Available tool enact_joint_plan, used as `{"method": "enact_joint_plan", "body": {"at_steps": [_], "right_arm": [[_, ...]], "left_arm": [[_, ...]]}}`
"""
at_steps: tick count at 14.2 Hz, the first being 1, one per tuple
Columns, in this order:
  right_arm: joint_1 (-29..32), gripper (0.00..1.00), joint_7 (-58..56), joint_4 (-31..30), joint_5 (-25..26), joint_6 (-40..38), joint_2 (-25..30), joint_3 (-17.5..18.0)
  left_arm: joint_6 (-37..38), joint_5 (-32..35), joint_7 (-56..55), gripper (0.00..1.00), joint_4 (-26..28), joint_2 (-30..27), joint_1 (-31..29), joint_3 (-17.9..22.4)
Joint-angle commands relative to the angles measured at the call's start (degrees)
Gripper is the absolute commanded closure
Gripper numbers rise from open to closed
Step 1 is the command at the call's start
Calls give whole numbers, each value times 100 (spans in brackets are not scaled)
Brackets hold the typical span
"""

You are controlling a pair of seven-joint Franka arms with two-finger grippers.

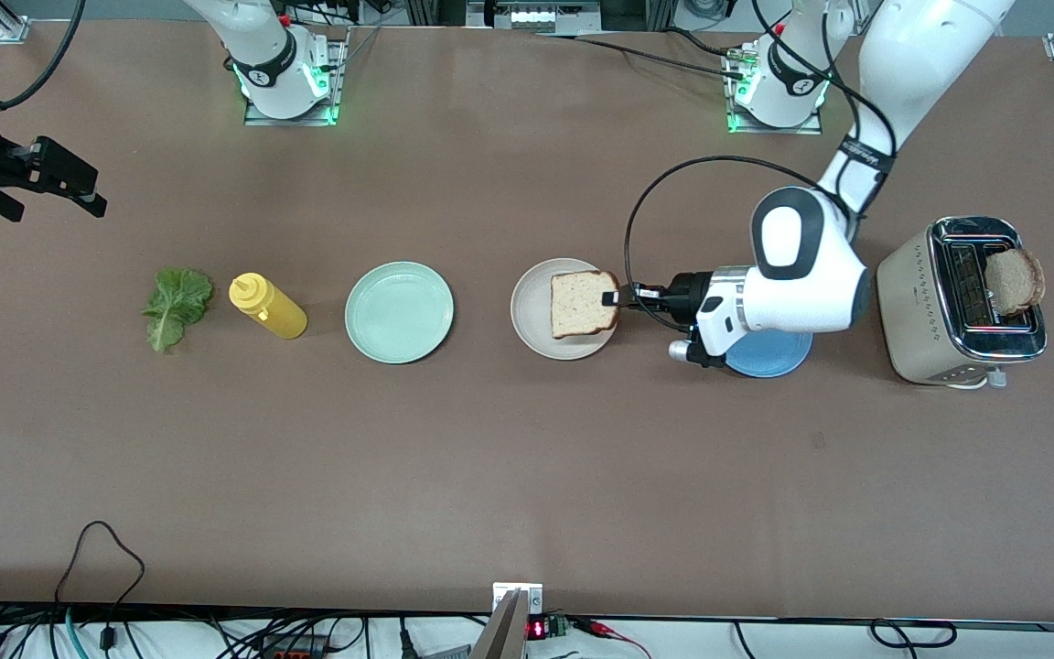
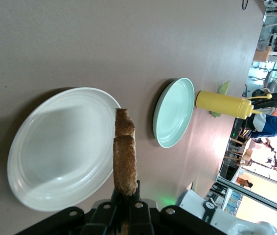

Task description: Make sandwich in beige plate with both arms

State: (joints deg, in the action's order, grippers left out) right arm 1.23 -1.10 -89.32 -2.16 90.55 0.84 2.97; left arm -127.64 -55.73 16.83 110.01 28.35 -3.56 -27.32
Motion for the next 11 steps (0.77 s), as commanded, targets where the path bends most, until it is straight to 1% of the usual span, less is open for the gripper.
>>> {"method": "enact_joint_plan", "body": {"at_steps": [1,3,4,5,6,8,9,11], "right_arm": [[35,0,-13,-111,-47,-89,-171,37],[44,0,-83,-286,-91,-90,-146,37],[62,0,-353,-366,-109,-81,-145,29],[79,0,-869,-462,-257,-63,-154,2],[149,0,-1161,-620,-450,-2,-128,-24],[281,0,-1592,-779,-513,112,-119,-33],[299,0,-1847,-875,-626,182,-110,-42],[483,0,-2374,-1138,-951,384,-49,-77]], "left_arm": [[-567,-569,705,100,319,39,224,-28],[-813,-877,1154,100,320,284,400,-28],[-937,-1000,1382,100,320,373,418,-37],[-938,-1071,1489,100,328,399,435,-28],[-946,-1081,1507,100,346,426,444,-28],[-955,-1081,1516,100,355,444,453,-28],[-955,-1081,1525,99,346,505,470,-28],[-955,-1081,1612,99,337,549,550,-28]]}}
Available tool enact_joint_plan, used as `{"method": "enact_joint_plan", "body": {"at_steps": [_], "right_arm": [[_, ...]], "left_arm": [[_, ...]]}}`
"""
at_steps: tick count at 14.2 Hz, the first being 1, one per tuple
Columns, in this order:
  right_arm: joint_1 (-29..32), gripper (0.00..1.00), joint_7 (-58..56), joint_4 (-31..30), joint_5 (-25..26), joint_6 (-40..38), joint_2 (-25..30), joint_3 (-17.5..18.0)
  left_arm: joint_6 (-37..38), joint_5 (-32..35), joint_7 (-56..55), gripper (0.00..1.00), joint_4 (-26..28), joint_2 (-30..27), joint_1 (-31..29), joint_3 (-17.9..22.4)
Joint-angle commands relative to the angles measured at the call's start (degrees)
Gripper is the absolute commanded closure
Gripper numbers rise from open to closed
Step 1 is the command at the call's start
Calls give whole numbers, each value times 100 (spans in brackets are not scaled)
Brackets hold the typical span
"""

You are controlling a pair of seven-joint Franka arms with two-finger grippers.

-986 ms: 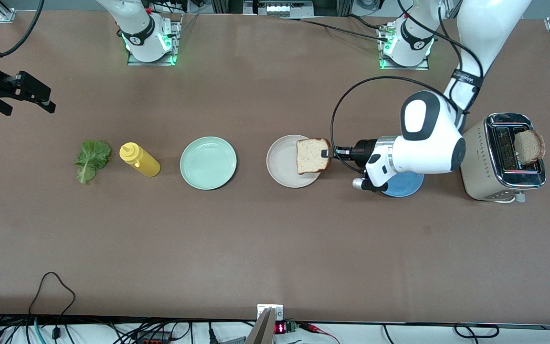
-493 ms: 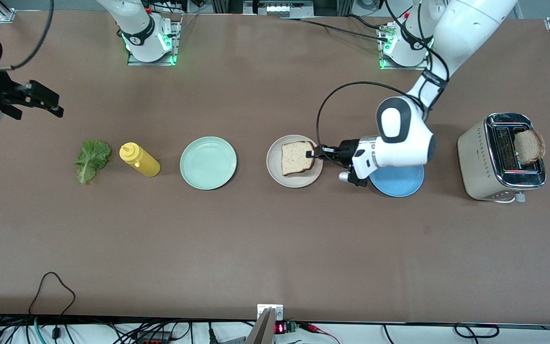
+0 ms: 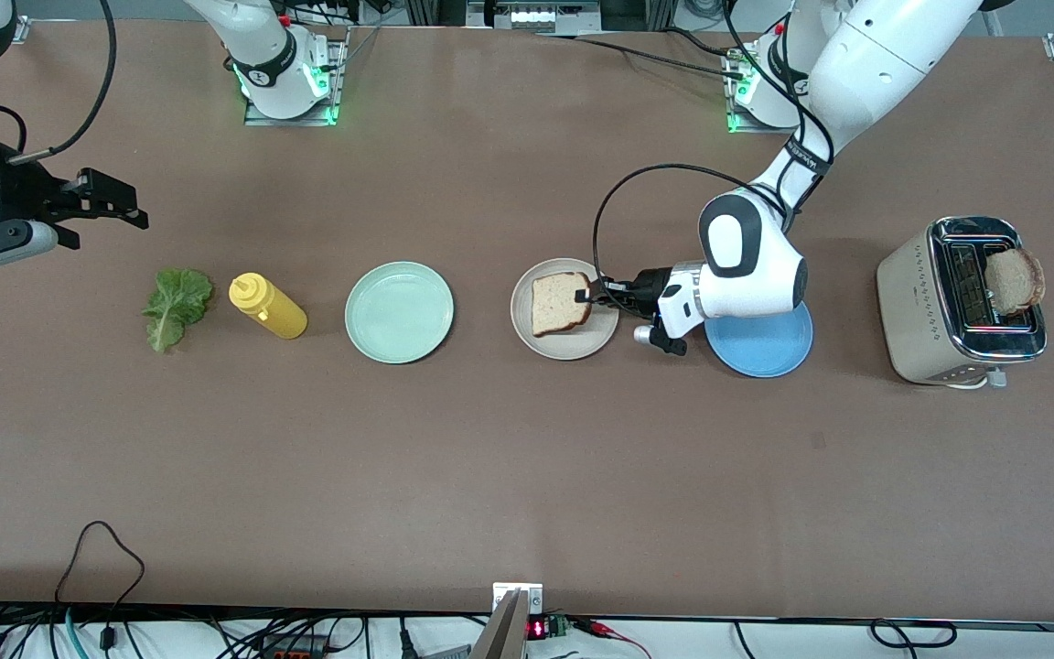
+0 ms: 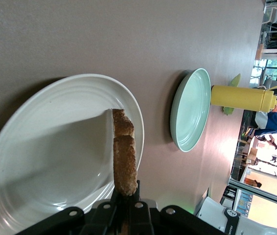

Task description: Make sandwich in beige plate with both arms

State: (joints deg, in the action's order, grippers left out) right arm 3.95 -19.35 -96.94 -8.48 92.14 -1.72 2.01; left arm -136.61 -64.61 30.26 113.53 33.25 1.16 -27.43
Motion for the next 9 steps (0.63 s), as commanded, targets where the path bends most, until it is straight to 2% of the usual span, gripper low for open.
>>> {"method": "enact_joint_plan", "body": {"at_steps": [1,3,5,7,8,9], "right_arm": [[342,0,-944,-517,-469,348,216,18],[545,0,-1700,-772,-820,480,242,18],[895,0,-2814,-1141,-1381,717,286,-8],[1230,0,-3923,-1492,-1962,902,260,-8],[1353,0,-4484,-1694,-2182,998,260,-8],[1450,0,-5134,-1888,-2471,1156,242,-8]], "left_arm": [[-50,-201,304,99,-6,58,68,-17],[-50,-201,331,99,-6,67,77,-17],[-50,-192,331,99,-6,76,86,-17],[-50,-201,331,92,-6,93,103,-17],[-42,-192,322,73,-15,172,86,-17],[-41,-192,340,11,-15,181,86,-17]]}}
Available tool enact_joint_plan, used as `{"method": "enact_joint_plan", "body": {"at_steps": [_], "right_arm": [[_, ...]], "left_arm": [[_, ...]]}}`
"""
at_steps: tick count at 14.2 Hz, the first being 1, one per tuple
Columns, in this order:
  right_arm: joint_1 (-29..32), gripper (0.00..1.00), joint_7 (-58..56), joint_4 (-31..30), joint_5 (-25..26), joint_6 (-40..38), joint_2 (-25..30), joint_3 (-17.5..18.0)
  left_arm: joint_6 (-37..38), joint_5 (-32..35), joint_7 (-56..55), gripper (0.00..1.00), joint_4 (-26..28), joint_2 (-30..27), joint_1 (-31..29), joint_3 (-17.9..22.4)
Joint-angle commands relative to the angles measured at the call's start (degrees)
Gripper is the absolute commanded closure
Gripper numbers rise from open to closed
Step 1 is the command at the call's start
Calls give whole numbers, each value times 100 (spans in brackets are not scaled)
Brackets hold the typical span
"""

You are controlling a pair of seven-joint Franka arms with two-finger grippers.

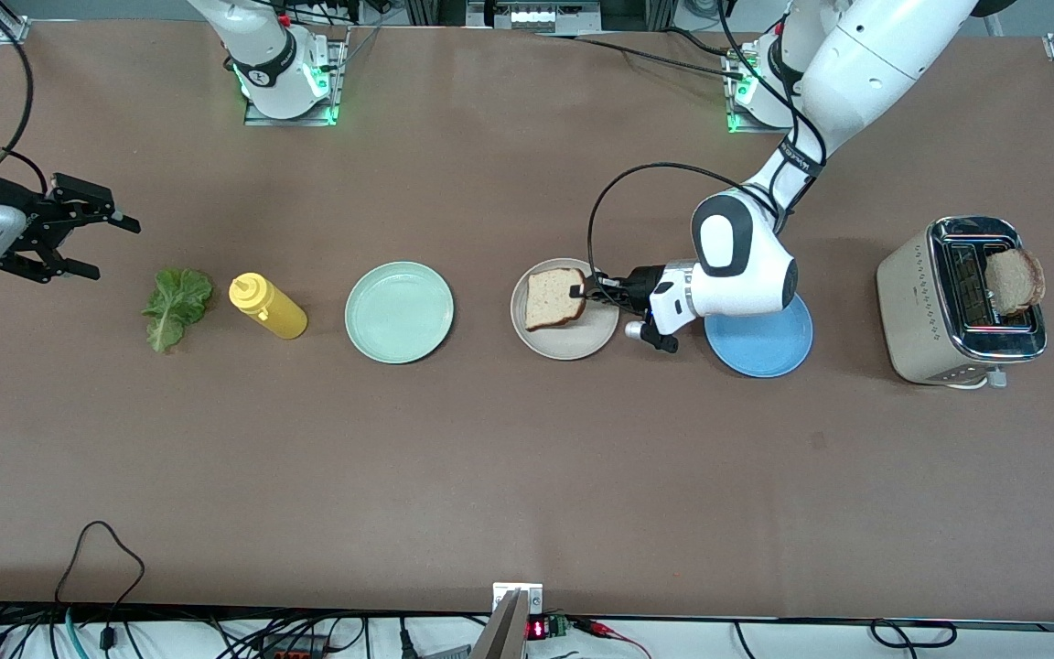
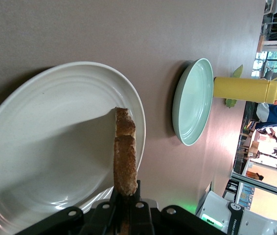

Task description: Make sandwich in beige plate with both arms

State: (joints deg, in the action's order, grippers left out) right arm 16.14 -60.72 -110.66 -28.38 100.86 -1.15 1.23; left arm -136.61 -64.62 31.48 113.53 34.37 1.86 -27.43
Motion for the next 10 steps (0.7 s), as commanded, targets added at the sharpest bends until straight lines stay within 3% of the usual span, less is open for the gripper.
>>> {"method": "enact_joint_plan", "body": {"at_steps": [1,5,10], "right_arm": [[301,0,-1612,-701,-824,416,168,62],[583,0,-3696,-1229,-2011,531,-217,44],[899,0,-6078,-1335,-3005,435,-1271,53]], "left_arm": [[11,-192,227,0,-7,44,-45,-8],[642,140,262,0,2,-263,-352,62],[1653,1792,183,0,-77,-711,-1029,62]]}}
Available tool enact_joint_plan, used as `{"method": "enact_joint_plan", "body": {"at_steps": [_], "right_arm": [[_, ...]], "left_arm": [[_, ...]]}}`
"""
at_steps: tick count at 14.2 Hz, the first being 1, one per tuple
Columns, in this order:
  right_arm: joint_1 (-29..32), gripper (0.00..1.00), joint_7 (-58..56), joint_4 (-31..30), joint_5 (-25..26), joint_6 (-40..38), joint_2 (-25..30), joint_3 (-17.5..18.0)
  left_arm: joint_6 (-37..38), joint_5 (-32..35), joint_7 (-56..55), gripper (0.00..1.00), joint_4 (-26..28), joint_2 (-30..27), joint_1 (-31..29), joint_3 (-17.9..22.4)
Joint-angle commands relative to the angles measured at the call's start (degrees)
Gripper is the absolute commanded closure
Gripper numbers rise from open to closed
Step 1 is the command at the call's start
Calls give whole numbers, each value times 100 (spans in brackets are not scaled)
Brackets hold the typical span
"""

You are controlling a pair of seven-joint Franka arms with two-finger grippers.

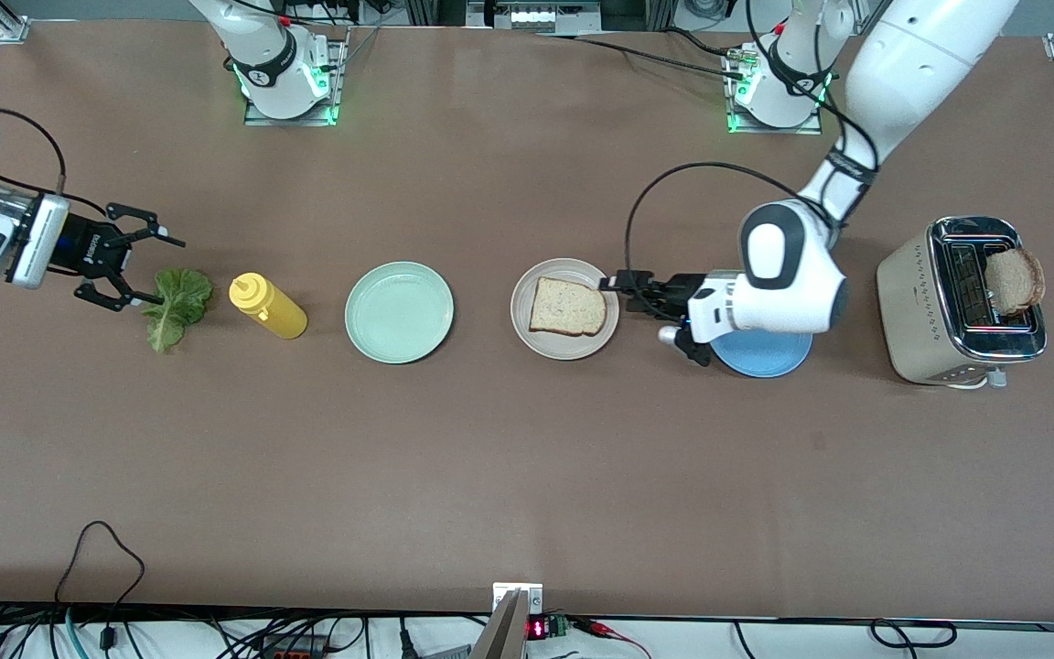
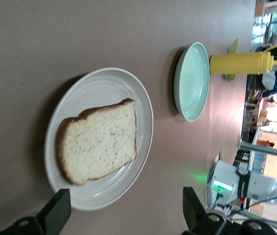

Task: Make sandwich in beige plate with both arms
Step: 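Grasp the yellow bottle with the right gripper while the left gripper withdraws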

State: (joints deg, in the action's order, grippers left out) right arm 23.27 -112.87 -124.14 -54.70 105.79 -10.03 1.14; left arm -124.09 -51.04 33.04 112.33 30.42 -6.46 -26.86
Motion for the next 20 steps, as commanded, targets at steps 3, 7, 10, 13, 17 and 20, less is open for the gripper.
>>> {"method": "enact_joint_plan", "body": {"at_steps": [3,7,10,13,17,20], "right_arm": [[336,0,-2349,-40,-953,-190,-1052,62],[398,0,-3880,-31,-1586,-489,-1896,62],[354,0,-4383,-14,-1921,-674,-2248,70],[301,0,-4761,21,-2202,-797,-2530,97],[73,0,-5034,30,-2545,-938,-2759,114],[-120,0,-5070,30,-2721,-938,-2865,114]], "left_arm": [[666,1566,-244,0,-36,-580,-461,14],[1657,3630,-1446,0,-711,-598,-488,6],[2509,4662,-2186,0,-1299,-607,-479,-12],[3468,5417,-2556,0,-2134,-607,-488,6],[4235,5877,-2514,0,-2900,-923,-769,-3],[4218,5606,-2540,0,-2928,-1485,-559,591]]}}
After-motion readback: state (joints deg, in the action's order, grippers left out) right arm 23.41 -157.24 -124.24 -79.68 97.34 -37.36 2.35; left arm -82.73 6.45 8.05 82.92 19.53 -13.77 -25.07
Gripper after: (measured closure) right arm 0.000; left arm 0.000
